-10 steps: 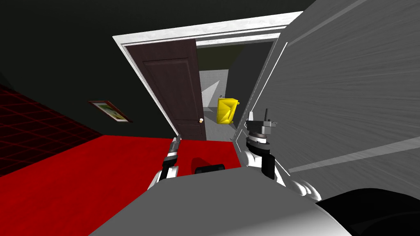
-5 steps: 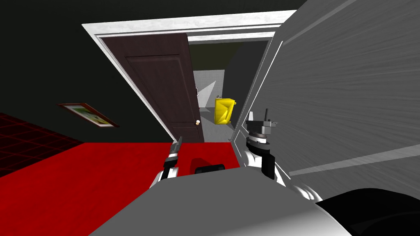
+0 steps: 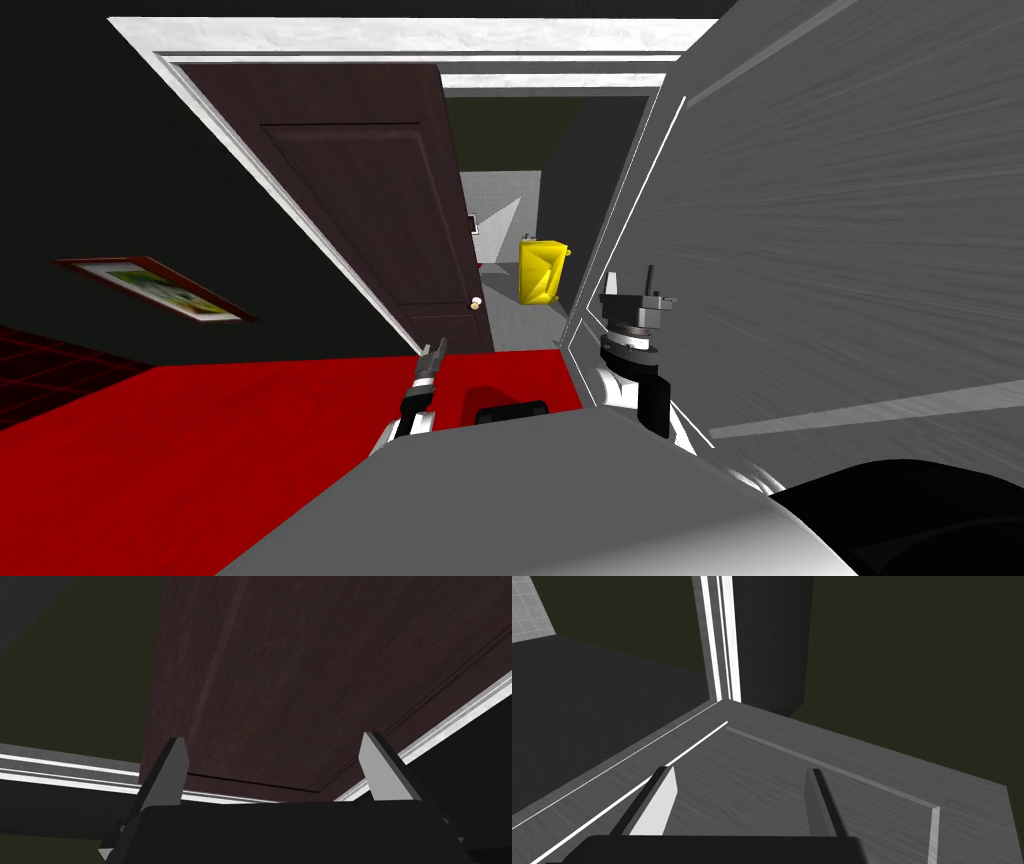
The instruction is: Pull the door open
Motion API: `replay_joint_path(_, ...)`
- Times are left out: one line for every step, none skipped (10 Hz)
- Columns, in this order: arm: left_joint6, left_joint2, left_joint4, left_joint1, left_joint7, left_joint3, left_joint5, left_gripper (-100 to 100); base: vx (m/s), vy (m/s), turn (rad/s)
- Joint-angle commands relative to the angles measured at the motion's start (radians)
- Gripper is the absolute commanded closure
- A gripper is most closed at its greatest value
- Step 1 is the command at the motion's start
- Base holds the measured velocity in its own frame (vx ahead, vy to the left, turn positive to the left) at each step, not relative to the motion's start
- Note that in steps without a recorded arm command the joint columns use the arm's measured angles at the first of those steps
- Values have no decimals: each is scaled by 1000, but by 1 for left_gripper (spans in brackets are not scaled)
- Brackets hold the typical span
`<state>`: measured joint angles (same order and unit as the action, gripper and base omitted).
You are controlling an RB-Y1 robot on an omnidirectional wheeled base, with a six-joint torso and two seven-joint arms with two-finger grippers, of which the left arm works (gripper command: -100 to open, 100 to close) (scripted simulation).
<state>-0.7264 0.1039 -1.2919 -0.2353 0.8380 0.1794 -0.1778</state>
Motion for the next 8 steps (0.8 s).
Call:
replay_joint_path(-7,1,38,8,46,7,-12,-100,109,-28,-83)
replay_joint_path(-13,2,64,16,71,12,-19,-100,107,-22,-105)
replay_joint_path(-18,3,89,23,96,16,-25,-100,126,-15,-108)
replay_joint_path(-23,4,114,30,120,21,-31,-100,125,-10,-78)
replay_joint_path(-29,5,139,37,145,25,-38,-100,107,-10,-75)
replay_joint_path(-34,6,163,44,168,30,-44,-100,111,-15,-95)
replay_joint_path(-38,6,185,50,189,34,-49,-100,113,-10,-90)
replay_joint_path(-43,6,206,56,210,38,-55,-100,107,-1,-81)
